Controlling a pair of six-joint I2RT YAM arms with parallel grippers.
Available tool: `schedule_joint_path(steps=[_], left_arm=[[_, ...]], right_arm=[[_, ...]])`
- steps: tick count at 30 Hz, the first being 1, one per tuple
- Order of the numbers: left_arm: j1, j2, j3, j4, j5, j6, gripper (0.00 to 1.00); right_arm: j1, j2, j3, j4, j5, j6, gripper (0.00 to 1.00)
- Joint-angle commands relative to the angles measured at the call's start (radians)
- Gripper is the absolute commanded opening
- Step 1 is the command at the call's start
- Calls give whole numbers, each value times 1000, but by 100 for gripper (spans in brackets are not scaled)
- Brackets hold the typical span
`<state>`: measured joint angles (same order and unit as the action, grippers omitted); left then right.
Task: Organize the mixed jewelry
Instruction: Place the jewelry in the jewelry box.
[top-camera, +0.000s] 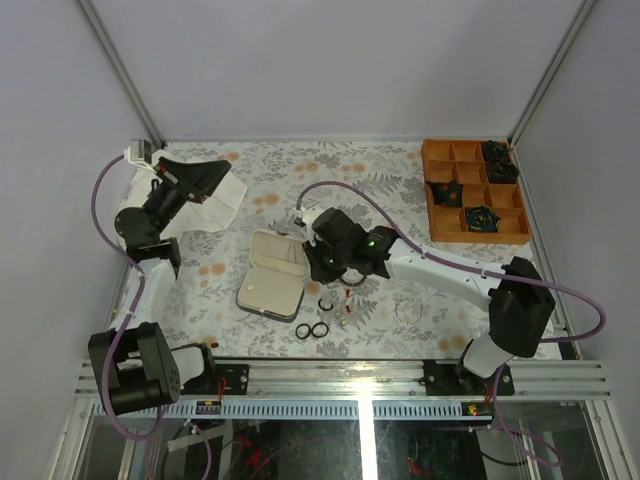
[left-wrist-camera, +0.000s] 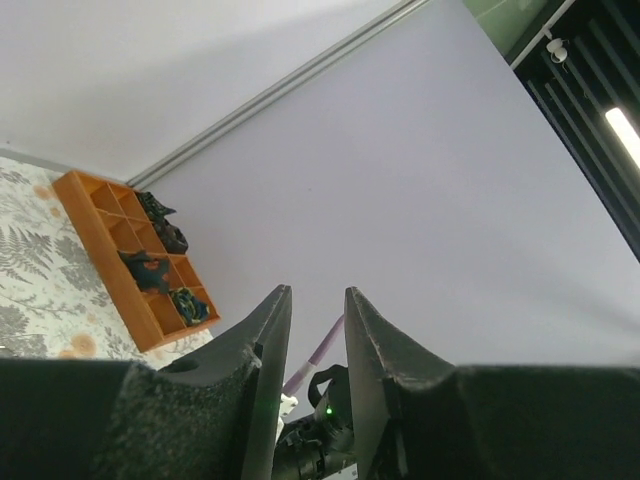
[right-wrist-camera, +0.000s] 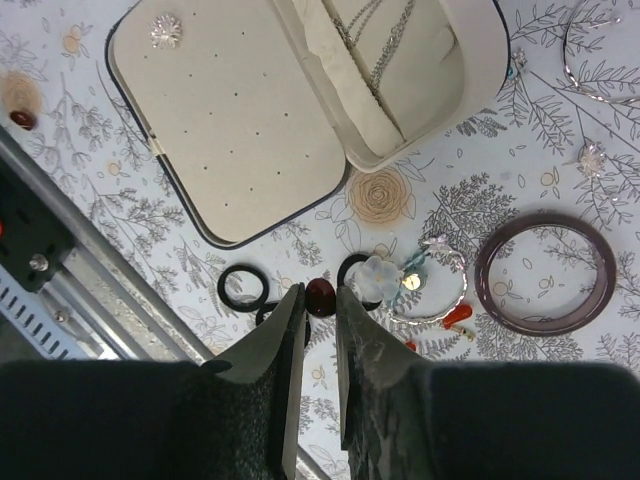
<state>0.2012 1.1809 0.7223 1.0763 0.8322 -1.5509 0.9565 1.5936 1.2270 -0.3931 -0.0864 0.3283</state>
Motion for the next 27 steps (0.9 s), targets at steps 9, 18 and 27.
schedule_joint_path(steps=[9,18,27], left_arm=[[213,-147,-62,71,128,6,28],[255,-143,-75,97,146,-23,28],[283,-135,-85,135,157,-55,28]], right_arm=[[88,186,211,-82,143,-117,17],[110,302,318,-127,144,-150,17],[152,373,374,-158,166,-158,17]])
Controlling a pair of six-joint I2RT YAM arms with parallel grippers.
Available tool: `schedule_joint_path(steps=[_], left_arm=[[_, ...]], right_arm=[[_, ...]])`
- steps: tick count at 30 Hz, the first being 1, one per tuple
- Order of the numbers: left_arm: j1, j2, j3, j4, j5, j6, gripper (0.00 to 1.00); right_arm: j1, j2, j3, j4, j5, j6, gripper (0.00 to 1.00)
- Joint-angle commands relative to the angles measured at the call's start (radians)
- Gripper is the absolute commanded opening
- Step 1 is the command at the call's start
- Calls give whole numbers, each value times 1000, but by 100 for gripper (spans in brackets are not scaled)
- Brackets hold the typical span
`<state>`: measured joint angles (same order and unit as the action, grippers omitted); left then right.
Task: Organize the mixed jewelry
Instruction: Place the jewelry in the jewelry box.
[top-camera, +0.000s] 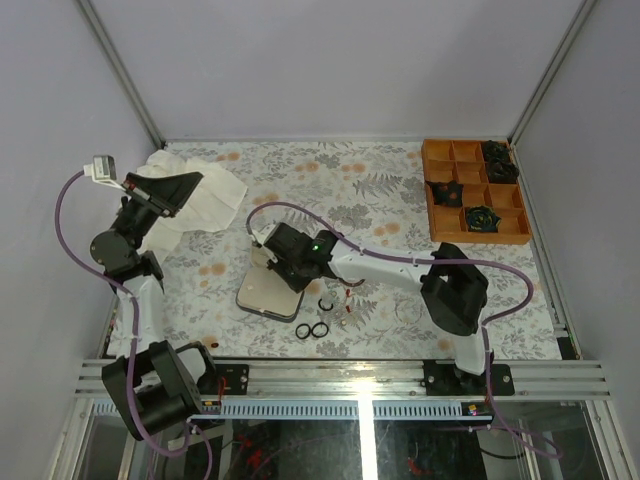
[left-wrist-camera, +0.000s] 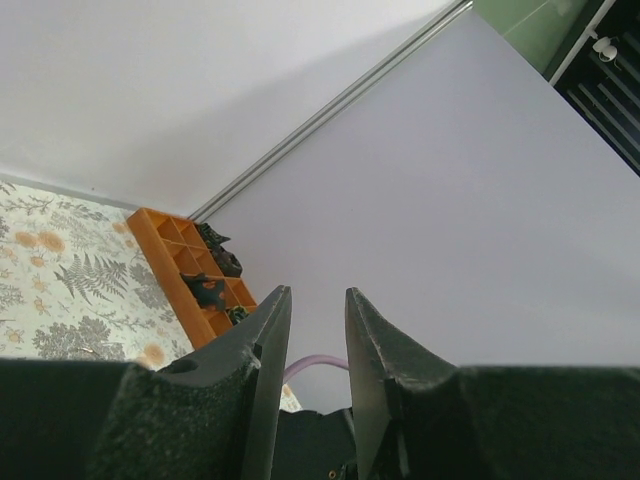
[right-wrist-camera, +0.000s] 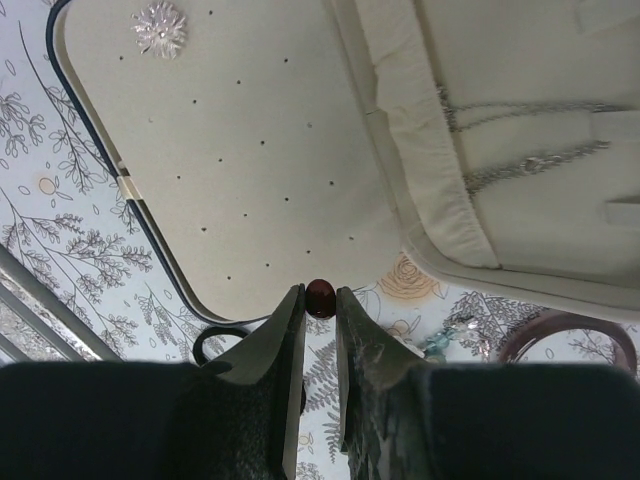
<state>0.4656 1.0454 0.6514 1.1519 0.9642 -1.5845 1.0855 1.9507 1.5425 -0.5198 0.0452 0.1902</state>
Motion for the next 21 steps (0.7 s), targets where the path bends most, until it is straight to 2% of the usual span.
schedule_joint_path(steps=[1,21], left_arm=[[24,0,-14,63,26,-26,28],[103,22,-40,182,51,-119,28]], right_arm=[[26,20,63,-36,37,-20,17],[56,95,130,-66,81,-15,16]])
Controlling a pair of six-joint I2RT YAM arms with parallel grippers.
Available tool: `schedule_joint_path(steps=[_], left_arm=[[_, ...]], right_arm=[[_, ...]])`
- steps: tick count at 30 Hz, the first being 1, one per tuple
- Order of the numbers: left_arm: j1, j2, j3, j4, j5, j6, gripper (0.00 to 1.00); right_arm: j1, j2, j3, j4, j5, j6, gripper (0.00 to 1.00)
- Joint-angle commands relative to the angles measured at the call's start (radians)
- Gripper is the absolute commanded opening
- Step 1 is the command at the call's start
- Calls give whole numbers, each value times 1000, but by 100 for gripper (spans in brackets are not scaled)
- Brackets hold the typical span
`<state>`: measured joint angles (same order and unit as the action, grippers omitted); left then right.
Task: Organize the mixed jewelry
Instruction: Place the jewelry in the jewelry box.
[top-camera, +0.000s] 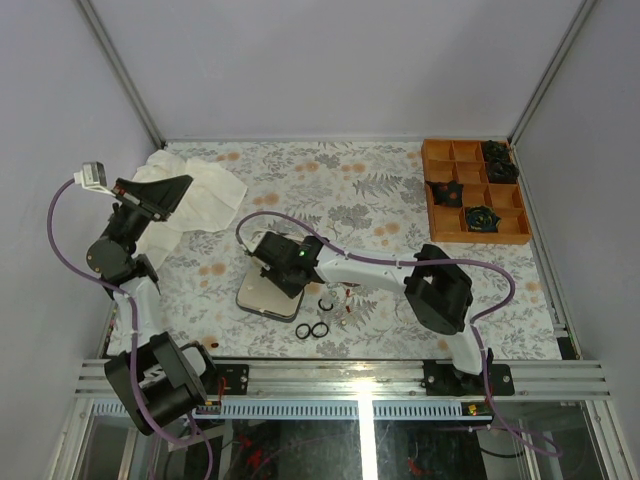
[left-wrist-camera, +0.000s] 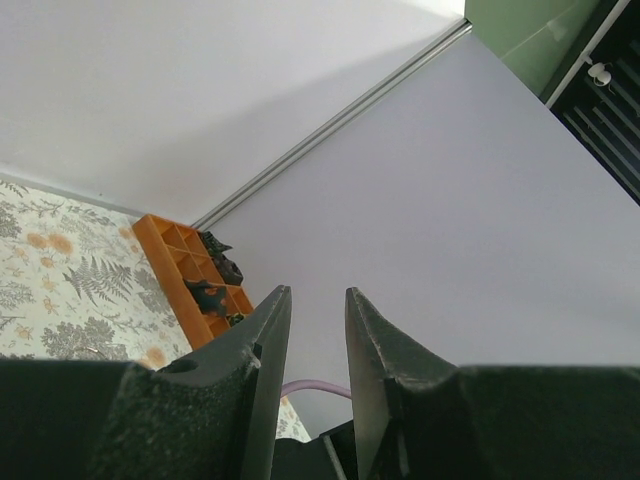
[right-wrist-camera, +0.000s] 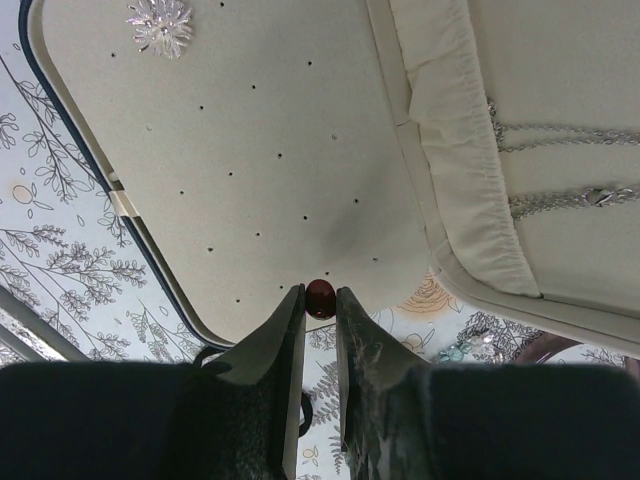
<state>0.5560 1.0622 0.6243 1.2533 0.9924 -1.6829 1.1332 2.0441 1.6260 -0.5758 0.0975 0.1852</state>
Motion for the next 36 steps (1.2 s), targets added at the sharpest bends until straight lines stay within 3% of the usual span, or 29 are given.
schedule_joint_path(steps=[1,36], left_arm=[[14,5,-12,83,23,-23,28],[29,17,-22,124,18,-41,28]], right_arm=[[8,2,46,-8,28,-12,16],[8,12,46,22,23,-19,15]])
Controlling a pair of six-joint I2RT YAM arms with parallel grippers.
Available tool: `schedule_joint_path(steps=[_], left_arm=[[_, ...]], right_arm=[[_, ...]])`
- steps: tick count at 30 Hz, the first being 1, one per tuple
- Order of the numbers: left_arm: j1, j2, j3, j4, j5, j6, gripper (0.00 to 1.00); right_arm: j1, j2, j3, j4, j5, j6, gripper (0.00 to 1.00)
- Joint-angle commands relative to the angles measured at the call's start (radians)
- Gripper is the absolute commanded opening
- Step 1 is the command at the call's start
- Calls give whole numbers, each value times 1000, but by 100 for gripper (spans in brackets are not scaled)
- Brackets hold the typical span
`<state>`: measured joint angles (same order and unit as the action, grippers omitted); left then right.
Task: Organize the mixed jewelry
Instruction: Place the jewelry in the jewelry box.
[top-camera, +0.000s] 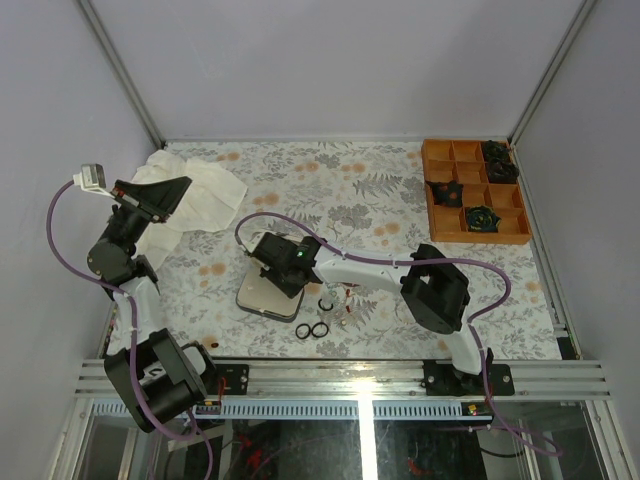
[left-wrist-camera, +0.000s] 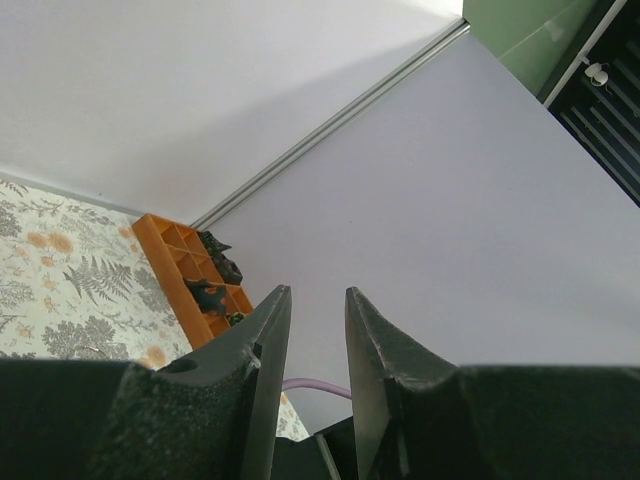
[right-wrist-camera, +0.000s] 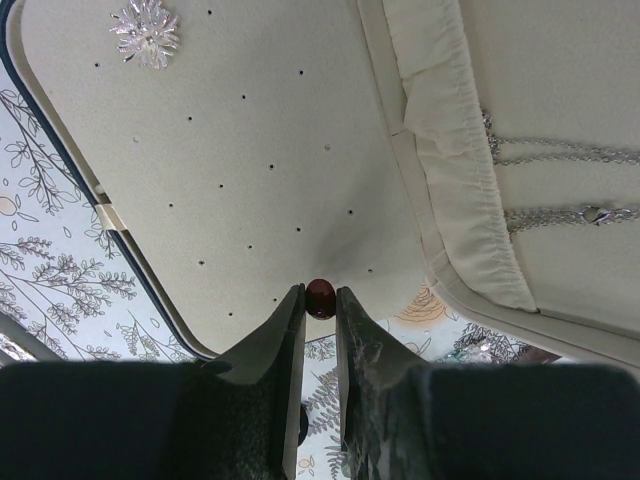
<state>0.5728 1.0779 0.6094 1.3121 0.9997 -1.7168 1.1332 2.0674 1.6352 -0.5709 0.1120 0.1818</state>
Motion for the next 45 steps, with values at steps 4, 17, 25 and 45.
schedule_joint_path(steps=[4,17,25,45], left_arm=[[12,0,-7,69,9,-6,28],[15,4,-7,74,10,-9,28],[16,4,-8,81,10,-13,28],[21,4,-11,99,11,-23,28]], right_arm=[[8,-17,34,20,7,-15,15],[8,-14,34,37,5,-20,15],[9,0,31,28,3,-18,15],[9,35,17,35,-10,-6,18]])
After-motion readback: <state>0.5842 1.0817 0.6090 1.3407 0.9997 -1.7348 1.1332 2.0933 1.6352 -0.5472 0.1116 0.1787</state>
